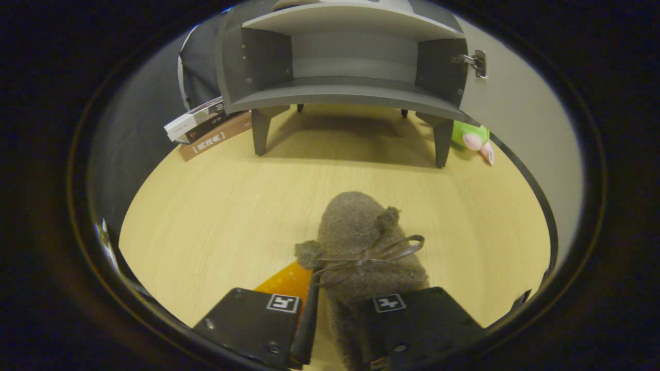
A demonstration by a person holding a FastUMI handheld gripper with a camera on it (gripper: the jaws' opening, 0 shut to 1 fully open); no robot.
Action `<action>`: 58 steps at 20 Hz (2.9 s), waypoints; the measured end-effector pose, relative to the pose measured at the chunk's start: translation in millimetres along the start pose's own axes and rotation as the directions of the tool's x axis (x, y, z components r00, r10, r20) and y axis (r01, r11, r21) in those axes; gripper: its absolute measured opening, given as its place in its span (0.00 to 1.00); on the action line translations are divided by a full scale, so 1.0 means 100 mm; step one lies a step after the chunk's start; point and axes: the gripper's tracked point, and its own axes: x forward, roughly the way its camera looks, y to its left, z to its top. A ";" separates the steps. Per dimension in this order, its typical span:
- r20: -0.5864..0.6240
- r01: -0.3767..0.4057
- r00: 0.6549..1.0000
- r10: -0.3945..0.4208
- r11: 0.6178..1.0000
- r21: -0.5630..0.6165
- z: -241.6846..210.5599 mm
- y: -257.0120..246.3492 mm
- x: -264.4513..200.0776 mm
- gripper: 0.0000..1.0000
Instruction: Open the shoe cabinet door, grab the shoes and put them into the shoe cabinet, then close the shoe cabinet door.
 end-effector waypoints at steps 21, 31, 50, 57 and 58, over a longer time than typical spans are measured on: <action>0.161 -0.144 0.975 0.155 0.986 -0.083 0.58 0.35 -1.37 0.07; 0.394 -0.109 0.908 0.145 0.988 -0.113 1.80 0.36 -2.44 0.07; 0.554 -0.013 0.833 0.020 1.000 -0.017 4.79 0.10 -1.69 0.07; 0.457 0.004 0.889 -0.041 0.997 0.081 5.13 -0.19 -0.87 0.07; 0.442 -0.002 0.896 -0.037 0.996 0.088 5.15 -0.20 -0.76 0.07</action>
